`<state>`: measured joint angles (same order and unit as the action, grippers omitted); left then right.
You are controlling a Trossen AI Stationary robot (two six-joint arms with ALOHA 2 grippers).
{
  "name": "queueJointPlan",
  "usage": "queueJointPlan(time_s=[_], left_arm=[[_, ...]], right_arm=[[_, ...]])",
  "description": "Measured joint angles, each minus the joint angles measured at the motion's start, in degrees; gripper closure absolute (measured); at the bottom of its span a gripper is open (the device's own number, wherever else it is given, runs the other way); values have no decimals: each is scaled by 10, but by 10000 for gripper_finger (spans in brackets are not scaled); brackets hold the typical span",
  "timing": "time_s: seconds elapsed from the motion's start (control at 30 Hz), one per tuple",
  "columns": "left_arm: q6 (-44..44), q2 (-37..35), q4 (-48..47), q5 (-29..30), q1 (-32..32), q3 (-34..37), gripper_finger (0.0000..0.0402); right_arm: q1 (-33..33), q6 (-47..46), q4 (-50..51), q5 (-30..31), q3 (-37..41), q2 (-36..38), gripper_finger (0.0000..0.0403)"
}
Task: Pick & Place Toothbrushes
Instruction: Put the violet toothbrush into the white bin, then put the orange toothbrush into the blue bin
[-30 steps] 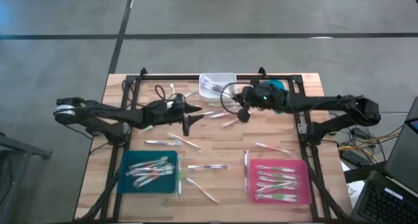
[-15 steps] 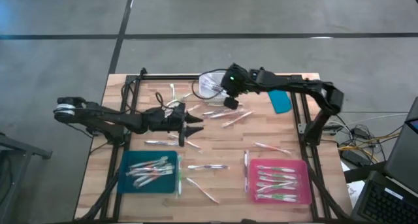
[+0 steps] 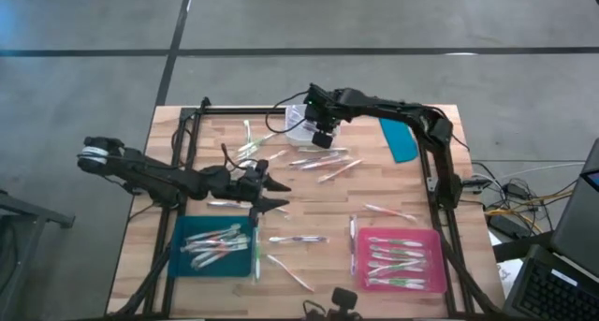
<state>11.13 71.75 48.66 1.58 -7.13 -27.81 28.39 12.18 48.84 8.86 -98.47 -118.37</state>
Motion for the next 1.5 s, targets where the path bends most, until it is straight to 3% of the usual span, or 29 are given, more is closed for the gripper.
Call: queueJointPlan(time_s=[0.27, 0.6, 0.9, 1.17, 1.5], left_arm=[[0, 0, 3, 0, 0, 0, 223], [0, 0, 2, 0, 0, 0, 223], [0, 0, -20, 0, 0, 0, 225], [0, 0, -26, 0, 0, 0, 225], [4, 1, -47, 0, 0, 0, 225]], right_arm=[[16, -2, 11, 1, -16, -41, 374], [18, -16, 6, -2, -16, -40, 281], [7, -28, 32, -4, -25, 25, 223], [-51, -61, 25, -6, 26, 131, 243], [-152, -75, -123, -3, 225, 245, 295]])
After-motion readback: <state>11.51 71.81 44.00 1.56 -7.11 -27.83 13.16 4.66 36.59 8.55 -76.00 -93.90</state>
